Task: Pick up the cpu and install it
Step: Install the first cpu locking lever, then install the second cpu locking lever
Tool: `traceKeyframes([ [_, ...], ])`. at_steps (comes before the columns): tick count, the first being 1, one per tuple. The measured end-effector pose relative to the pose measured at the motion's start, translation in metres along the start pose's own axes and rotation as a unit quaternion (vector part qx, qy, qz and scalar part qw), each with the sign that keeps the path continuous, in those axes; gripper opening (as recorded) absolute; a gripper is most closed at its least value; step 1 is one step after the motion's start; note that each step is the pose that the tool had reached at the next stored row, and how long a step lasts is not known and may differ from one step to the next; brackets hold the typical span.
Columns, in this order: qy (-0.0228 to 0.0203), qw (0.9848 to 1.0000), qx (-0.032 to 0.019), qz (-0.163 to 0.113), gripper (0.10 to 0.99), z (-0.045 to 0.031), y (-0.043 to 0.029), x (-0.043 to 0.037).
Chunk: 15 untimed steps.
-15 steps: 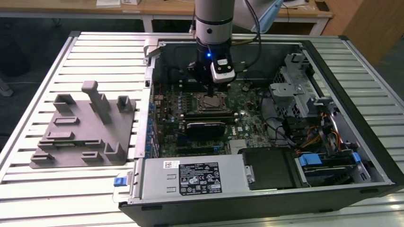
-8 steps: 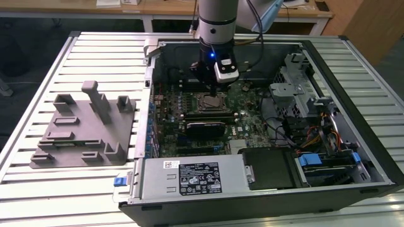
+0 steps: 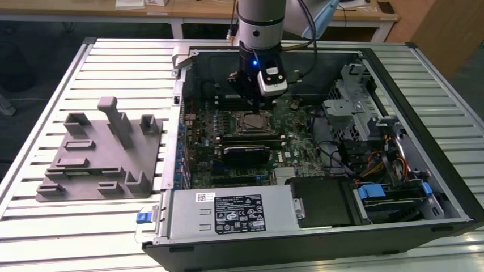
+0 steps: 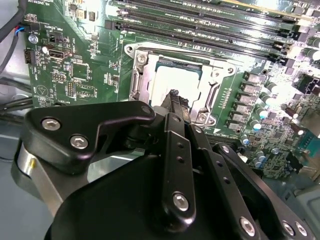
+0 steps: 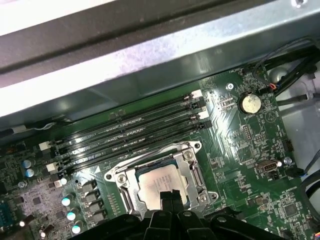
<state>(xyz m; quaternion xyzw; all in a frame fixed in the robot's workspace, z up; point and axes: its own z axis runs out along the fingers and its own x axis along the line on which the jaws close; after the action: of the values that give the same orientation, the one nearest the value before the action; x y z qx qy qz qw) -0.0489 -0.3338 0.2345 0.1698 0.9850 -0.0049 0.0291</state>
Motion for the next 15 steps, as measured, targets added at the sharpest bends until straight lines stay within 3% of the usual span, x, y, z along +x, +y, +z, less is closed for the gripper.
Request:
traceKeyframes([
  [15,0.0000,1.0000,0.0002,0.000,0.106,-0.0036,-0.0001,-0.0002],
])
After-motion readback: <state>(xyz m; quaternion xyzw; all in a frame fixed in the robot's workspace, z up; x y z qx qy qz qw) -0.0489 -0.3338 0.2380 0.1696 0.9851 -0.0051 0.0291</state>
